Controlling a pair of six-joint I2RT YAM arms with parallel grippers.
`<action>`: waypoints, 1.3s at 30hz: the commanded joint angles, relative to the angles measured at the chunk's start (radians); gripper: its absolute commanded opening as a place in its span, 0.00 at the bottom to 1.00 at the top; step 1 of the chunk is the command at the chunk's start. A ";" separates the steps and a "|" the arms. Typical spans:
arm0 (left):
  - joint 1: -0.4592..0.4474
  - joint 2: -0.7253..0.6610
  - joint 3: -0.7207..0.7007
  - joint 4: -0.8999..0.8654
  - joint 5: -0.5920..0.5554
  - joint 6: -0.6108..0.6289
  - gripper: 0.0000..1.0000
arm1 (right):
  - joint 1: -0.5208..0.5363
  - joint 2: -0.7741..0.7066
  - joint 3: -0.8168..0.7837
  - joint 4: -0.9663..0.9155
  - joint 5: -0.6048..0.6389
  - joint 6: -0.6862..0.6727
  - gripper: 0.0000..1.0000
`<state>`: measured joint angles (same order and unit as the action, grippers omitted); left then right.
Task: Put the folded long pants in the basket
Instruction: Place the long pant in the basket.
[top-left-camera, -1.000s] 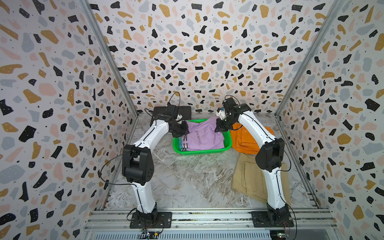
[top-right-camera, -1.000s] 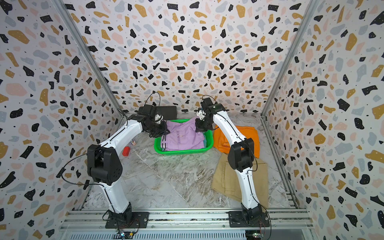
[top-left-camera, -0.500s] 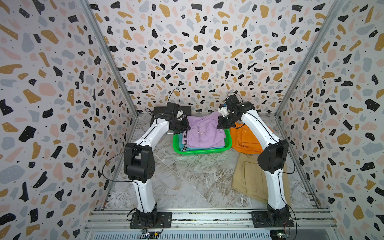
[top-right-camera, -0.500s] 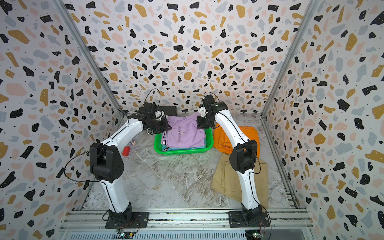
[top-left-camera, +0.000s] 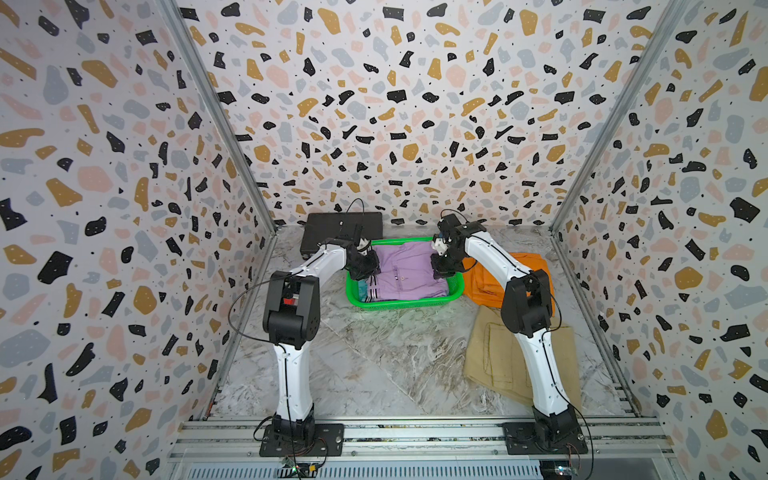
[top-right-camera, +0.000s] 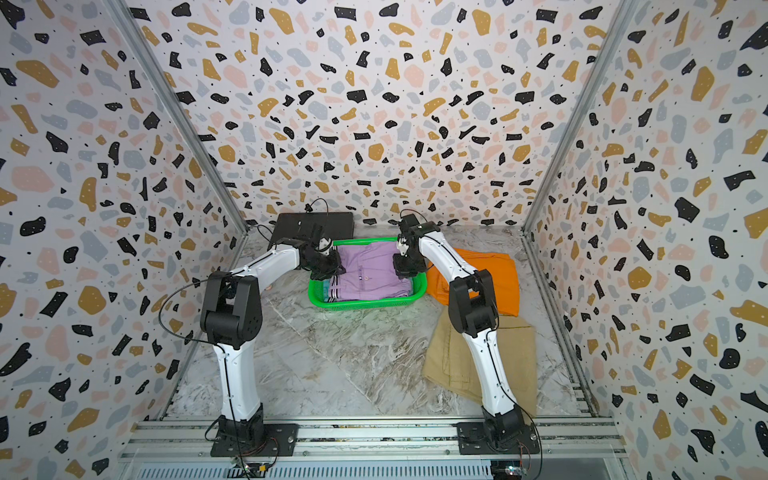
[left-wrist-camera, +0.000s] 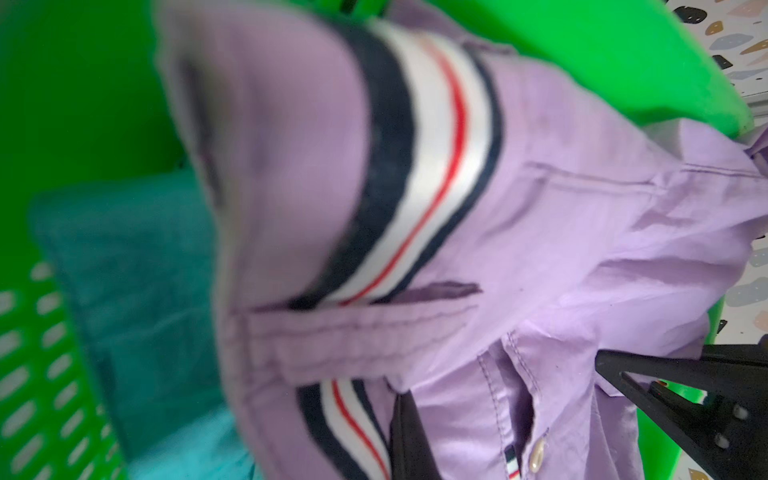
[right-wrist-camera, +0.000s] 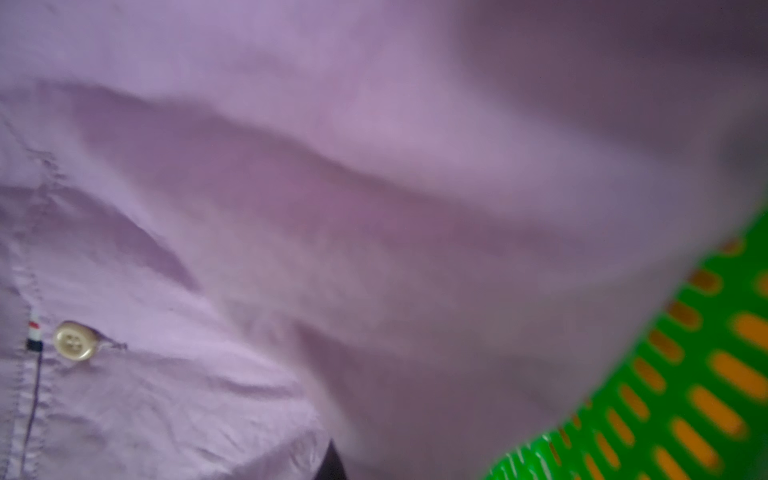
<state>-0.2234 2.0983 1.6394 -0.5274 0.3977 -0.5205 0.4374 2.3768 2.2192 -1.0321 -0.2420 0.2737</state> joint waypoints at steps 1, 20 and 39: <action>0.006 -0.054 -0.028 0.005 -0.017 0.004 0.22 | -0.006 -0.107 -0.012 0.008 0.031 -0.006 0.18; -0.102 -0.560 -0.246 -0.055 0.033 -0.185 0.51 | 0.074 -0.486 -0.293 0.064 -0.095 0.094 0.38; -0.151 -0.264 -0.368 -0.020 0.071 -0.160 0.41 | 0.117 -0.264 -0.404 0.122 -0.069 0.083 0.35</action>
<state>-0.3702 1.8099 1.2781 -0.4683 0.4858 -0.7067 0.5556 2.1098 1.7943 -0.8719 -0.3511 0.3717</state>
